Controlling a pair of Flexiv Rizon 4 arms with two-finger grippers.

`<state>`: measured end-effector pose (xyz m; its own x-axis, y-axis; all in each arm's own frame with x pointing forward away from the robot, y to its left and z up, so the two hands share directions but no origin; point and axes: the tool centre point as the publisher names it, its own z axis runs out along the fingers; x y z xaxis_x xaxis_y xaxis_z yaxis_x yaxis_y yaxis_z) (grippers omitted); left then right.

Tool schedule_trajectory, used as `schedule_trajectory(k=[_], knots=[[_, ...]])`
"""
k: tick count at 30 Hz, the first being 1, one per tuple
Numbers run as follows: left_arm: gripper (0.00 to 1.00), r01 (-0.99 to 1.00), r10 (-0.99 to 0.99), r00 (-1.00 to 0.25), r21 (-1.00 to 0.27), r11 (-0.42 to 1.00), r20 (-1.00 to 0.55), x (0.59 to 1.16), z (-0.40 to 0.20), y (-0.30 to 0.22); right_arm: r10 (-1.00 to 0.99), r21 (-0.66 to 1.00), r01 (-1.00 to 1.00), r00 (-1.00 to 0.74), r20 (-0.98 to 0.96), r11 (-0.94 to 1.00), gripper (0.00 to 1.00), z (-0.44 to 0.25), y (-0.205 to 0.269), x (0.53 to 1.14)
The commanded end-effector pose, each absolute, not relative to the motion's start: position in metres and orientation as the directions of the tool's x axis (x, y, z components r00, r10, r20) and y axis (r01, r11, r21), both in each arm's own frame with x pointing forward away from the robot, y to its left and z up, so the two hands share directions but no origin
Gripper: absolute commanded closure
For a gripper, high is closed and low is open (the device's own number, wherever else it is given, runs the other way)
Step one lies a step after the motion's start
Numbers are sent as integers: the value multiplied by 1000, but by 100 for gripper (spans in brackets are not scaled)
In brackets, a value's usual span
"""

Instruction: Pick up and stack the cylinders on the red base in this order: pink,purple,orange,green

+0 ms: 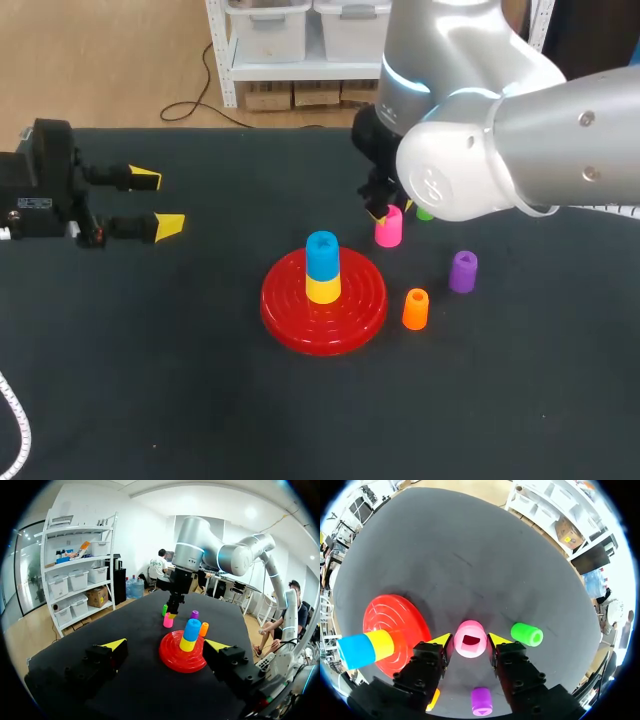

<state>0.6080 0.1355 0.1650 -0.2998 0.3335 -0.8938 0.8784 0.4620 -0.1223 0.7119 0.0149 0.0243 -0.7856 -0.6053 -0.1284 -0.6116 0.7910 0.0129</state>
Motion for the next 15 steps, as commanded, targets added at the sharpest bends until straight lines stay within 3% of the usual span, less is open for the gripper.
schedule_trajectory(k=[1,7,10,11,12,15], knots=[[0,878,327,-294,-118,464,-898,608,163,135,-603,12,-609,-788,-129,793,56,24,14,710],[0,878,327,-294,-118,464,-898,608,163,135,-602,13,-608,-789,-128,794,61,24,13,710],[0,878,327,-294,-118,464,-898,608,163,135,-602,12,-609,-788,-128,793,81,23,13,710],[0,878,327,-294,-118,464,-898,608,163,135,-602,11,-608,-788,-128,794,95,23,13,710],[0,878,327,-294,-118,464,-898,608,163,135,-602,11,-608,-788,-128,794,100,23,13,710],[0,878,327,-294,-118,464,-898,608,163,135,-603,9,-609,-788,-126,793,100,24,12,710]])
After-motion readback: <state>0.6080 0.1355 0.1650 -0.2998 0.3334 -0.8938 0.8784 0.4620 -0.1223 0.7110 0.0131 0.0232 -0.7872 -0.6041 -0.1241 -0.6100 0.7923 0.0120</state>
